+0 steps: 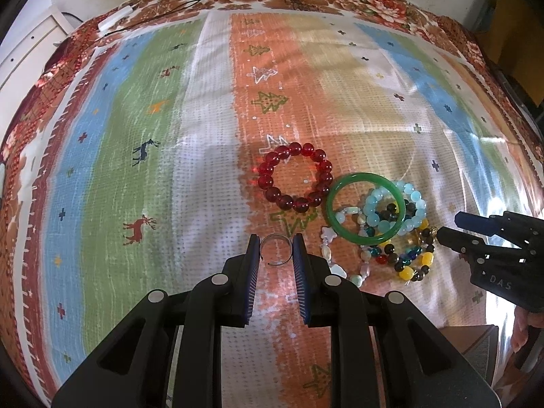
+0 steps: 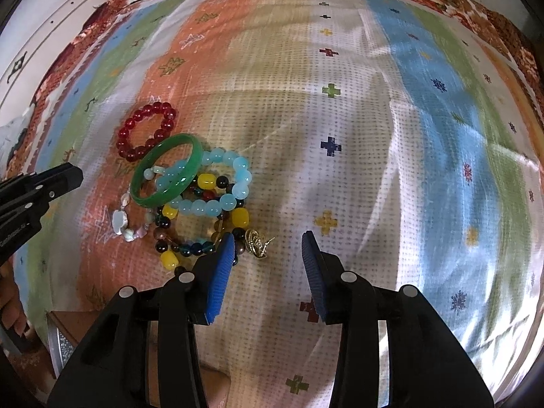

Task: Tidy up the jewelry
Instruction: 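Grasp the gold charm with the right tool while the left tool holds the ring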

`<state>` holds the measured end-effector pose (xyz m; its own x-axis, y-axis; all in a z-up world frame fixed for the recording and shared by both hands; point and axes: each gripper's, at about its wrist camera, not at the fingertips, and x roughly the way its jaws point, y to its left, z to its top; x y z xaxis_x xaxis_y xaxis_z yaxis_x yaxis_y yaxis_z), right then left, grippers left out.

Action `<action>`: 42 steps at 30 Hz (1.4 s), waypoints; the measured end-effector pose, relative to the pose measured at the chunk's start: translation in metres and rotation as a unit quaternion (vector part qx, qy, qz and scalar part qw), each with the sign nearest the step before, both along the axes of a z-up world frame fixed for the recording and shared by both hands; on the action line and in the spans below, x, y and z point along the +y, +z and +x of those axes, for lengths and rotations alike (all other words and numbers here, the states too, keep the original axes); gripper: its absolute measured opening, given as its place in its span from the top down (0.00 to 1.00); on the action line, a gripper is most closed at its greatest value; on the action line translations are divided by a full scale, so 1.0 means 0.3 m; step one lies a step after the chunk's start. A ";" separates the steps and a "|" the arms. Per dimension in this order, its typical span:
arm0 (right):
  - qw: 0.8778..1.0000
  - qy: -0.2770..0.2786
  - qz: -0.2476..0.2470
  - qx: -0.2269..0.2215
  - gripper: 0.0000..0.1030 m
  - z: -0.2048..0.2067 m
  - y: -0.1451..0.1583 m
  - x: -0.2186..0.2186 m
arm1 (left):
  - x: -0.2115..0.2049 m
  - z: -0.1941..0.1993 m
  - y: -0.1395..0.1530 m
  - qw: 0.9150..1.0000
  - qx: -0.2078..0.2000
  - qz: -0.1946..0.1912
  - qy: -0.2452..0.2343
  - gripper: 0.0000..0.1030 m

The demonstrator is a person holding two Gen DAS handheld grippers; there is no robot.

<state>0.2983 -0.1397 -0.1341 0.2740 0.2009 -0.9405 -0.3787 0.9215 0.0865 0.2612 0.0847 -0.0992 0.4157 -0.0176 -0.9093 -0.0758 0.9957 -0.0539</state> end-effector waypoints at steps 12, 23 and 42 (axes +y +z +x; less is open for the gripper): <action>1.000 -0.005 -0.006 0.005 0.63 0.024 -0.039 -0.001 | 0.005 0.006 -0.013 1.000 0.003 0.002 -0.006 0.81; 1.000 0.002 -0.015 0.005 0.89 0.014 -0.041 -0.016 | -0.003 0.003 -0.013 1.000 0.004 0.002 -0.010 0.81; 0.999 0.026 0.024 -0.041 0.89 -0.113 0.138 -0.004 | -0.068 -0.075 0.072 1.000 -0.017 -0.015 -0.020 0.81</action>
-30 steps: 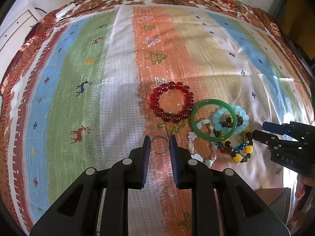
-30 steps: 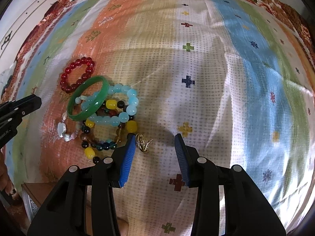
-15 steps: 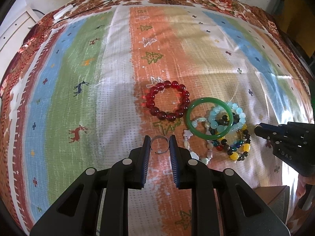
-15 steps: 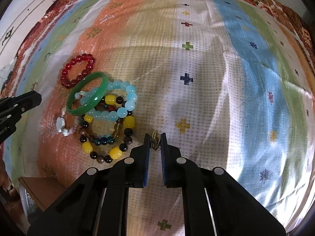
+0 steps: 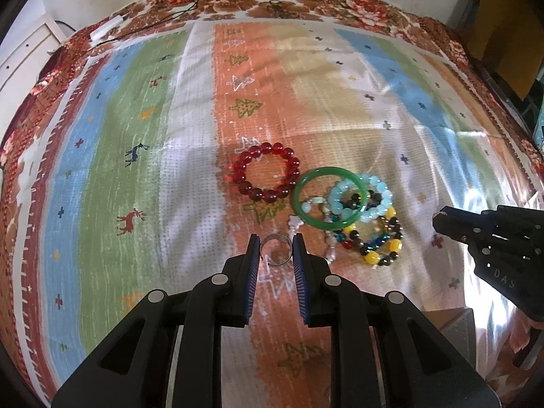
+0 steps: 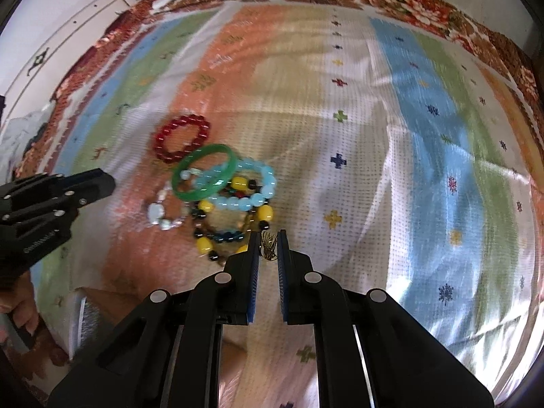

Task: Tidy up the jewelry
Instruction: 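Grasp the gold charm with the right tool while the left tool holds the ring, then carry ring and charm over the silver tin and open both tools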

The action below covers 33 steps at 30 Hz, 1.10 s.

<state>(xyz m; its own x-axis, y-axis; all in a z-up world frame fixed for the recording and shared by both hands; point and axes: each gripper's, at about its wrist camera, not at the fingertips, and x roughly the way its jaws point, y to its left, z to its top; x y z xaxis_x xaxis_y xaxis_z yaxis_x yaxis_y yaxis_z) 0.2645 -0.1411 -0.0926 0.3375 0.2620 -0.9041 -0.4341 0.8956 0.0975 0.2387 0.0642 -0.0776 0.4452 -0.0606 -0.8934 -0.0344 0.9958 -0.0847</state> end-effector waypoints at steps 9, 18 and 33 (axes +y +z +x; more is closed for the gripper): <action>1.000 0.008 0.009 -0.017 0.89 -0.060 0.049 -0.005 | -0.022 -0.048 0.035 1.000 -0.010 -0.003 -0.002 0.81; 0.999 0.021 0.020 -0.031 0.89 -0.150 0.088 0.006 | -0.058 -0.139 0.084 0.999 -0.030 -0.005 -0.019 0.81; 0.997 0.040 0.048 -0.045 0.89 -0.306 0.146 -0.010 | -0.120 -0.292 0.146 0.997 -0.057 -0.022 -0.039 0.81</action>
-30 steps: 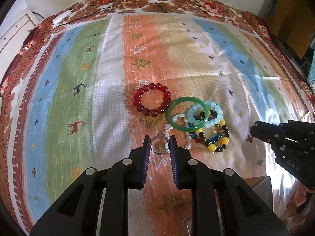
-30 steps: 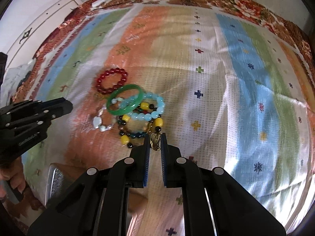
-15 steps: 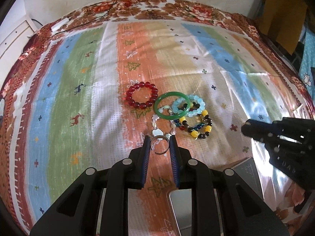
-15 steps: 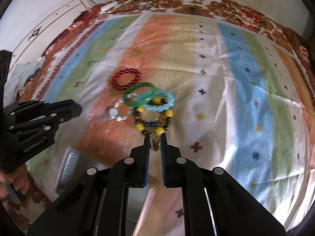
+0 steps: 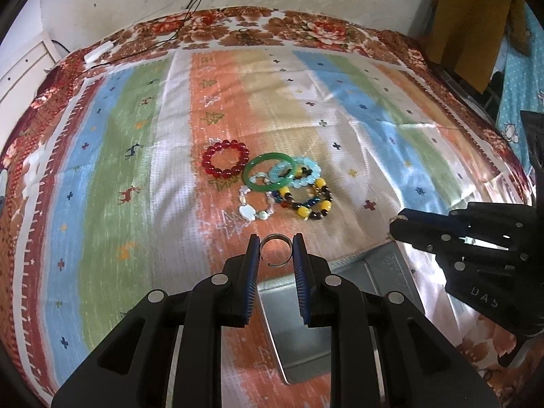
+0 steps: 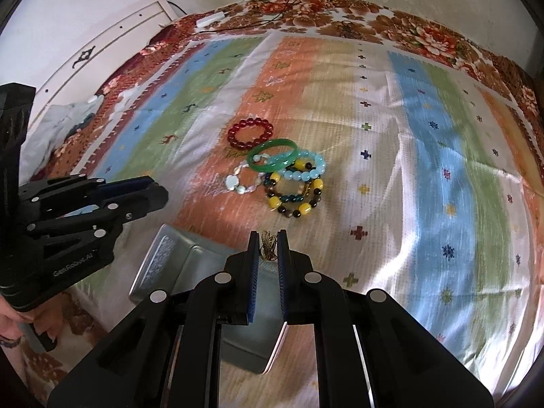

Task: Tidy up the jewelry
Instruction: 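Carry ring and charm over the silver tin and open both tools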

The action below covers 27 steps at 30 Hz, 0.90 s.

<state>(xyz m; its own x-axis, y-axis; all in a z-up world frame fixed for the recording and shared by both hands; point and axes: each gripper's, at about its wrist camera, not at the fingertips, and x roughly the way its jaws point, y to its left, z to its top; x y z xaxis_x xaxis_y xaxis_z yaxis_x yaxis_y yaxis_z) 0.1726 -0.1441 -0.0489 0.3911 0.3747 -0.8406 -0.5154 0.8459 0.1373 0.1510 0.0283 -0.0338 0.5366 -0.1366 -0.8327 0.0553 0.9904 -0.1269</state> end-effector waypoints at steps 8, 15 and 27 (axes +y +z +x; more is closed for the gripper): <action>1.000 0.008 0.004 0.001 0.89 -0.087 -0.006 -0.008 | -0.028 -0.082 0.010 1.000 -0.007 -0.004 -0.009 0.81; 1.000 0.019 0.017 0.003 0.89 -0.151 -0.007 0.001 | -0.041 -0.132 0.013 1.000 -0.010 -0.011 -0.006 0.81; 1.000 0.010 0.022 0.011 0.87 -0.134 -0.018 -0.014 | -0.029 -0.119 -0.004 0.999 0.001 -0.046 -0.011 0.70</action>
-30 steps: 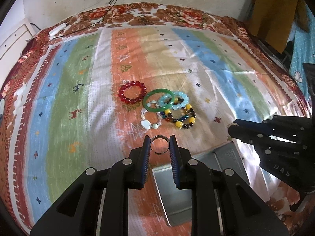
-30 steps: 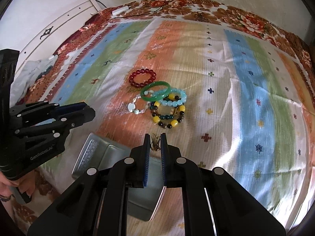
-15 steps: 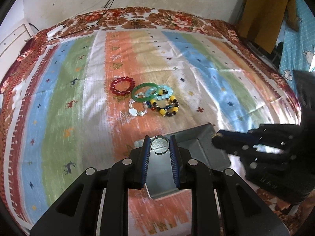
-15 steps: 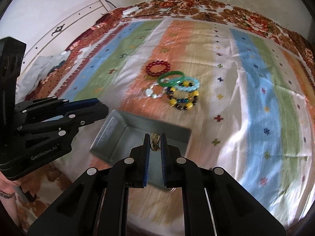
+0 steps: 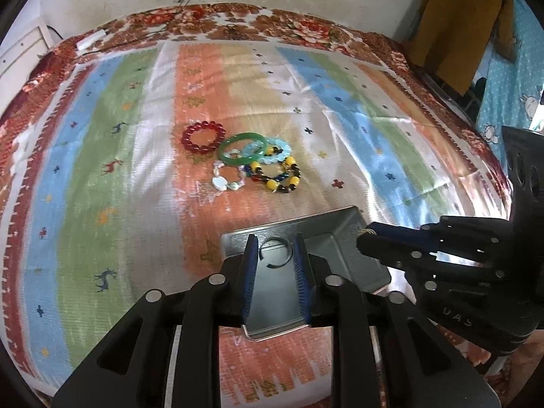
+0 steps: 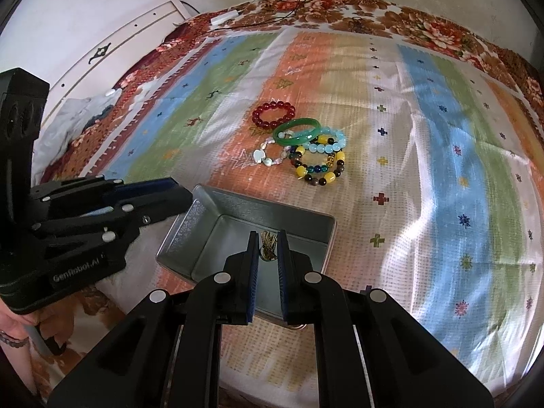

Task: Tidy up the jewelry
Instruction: 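Carry ring and charm over the silver tin and open both tools, then move both tools back toward the bracelets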

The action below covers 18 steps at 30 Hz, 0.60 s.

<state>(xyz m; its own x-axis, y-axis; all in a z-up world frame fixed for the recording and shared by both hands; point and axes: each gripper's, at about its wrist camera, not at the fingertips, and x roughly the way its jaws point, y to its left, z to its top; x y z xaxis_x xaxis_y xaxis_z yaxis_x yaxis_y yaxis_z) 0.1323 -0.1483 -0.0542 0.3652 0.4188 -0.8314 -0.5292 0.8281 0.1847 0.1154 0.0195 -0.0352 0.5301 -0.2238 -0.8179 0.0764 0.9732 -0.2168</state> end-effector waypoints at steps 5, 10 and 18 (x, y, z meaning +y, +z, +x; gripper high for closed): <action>1.000 -0.012 -0.016 -0.009 0.48 0.006 0.000 -0.012 | 0.012 0.001 0.010 1.000 -0.008 0.016 0.018 0.63; 1.000 -0.019 -0.015 -0.008 0.49 0.019 -0.004 -0.029 | 0.050 0.007 0.017 0.999 -0.008 0.006 0.037 0.63; 0.999 -0.025 -0.026 -0.019 0.48 0.033 -0.006 -0.036 | 0.071 0.022 0.012 0.999 -0.006 0.006 0.042 0.61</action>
<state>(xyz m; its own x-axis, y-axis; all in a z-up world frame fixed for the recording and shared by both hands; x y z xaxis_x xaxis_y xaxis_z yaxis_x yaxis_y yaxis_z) 0.1422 -0.1591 -0.0560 0.4173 0.3555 -0.8363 -0.4923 0.8620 0.1208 0.1219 0.0408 -0.0315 0.5558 -0.1674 -0.8143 -0.0035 0.9790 -0.2037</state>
